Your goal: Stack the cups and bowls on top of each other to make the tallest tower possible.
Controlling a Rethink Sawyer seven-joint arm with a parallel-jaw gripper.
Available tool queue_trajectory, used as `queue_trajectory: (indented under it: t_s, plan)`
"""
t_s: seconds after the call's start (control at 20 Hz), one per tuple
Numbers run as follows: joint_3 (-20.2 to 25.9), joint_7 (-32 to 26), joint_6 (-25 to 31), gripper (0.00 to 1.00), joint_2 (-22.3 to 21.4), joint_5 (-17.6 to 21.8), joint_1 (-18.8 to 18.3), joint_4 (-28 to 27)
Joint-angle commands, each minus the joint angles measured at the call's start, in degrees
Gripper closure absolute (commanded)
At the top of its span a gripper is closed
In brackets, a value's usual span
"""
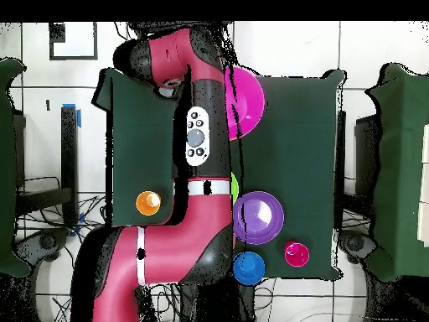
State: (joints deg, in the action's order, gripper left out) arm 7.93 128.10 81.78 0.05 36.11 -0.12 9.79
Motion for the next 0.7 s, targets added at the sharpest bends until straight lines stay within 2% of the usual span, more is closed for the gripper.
queue_trajectory:
  t_s: [0.05, 0.4, 0.7]
  plan:
    - [4.0, -7.1, 1.8, 0.0, -0.9, -0.2, 0.1, 1.3]
    - [5.7, -6.9, 3.4, 0.0, -1.3, -1.7, -0.7, 0.9]
    - [4.4, -6.8, 1.8, 0.0, -5.4, -6.6, -1.5, 5.6]
